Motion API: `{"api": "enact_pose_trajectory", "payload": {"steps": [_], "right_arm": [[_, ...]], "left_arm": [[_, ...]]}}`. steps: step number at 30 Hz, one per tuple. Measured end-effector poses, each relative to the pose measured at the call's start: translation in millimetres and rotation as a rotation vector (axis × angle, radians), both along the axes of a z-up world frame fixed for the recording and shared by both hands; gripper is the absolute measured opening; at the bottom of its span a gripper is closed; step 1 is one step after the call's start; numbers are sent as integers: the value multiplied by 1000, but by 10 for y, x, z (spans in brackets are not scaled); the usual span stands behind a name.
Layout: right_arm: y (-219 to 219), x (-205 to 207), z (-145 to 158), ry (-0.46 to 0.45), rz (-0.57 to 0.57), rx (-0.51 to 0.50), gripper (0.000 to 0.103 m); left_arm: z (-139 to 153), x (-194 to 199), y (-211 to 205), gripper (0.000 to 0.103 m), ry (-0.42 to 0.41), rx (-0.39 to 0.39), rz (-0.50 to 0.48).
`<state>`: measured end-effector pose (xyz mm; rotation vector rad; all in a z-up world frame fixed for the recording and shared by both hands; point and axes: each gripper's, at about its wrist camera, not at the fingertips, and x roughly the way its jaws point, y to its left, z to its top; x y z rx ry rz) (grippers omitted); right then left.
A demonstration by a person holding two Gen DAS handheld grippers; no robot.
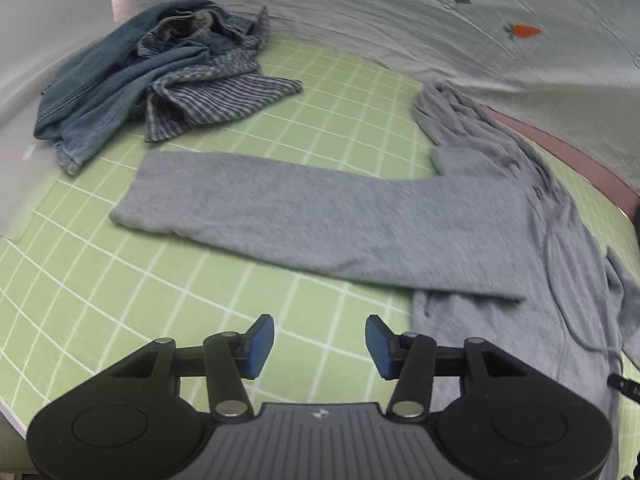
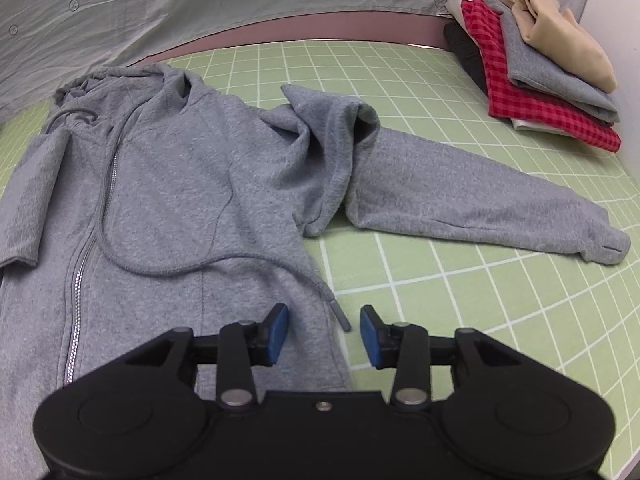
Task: Fold clothes
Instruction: 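Grasp the hoodie hem with the left gripper while the right gripper pinches the body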
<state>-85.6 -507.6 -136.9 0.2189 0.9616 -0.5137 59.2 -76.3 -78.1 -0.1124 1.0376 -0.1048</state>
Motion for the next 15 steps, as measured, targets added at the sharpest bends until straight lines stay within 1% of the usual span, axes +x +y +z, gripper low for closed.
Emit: {"api": "enact_pose_trajectory", "payload": {"steps": [1,2,3,4,5,8,13,14,15], "right_arm": [[-10,30,-5,-3,-15,3,50],[-18,66,-11,-4,-23,4,56],[-27,102,-17,-5,-32,5,59],[-35,138,-23,-6,-41,7,65],[-30,164,-23,-1,-43,-1,69],[-15,238,-24,16,-50,-26,73],[11,363,-25,45,-62,-68,80],[16,387,-26,51,-65,-76,80],[21,412,-26,56,-67,-85,80]], "left_arm": [[-23,89,48,56,1,11,32],[-56,177,99,59,6,20,66],[-90,261,152,62,13,26,98],[-125,340,208,62,21,28,129],[-157,405,257,63,27,26,154],[-241,601,378,64,43,10,213],[-319,779,520,63,43,23,305],[-331,792,545,61,42,20,311],[-347,796,561,55,41,24,306]]}}
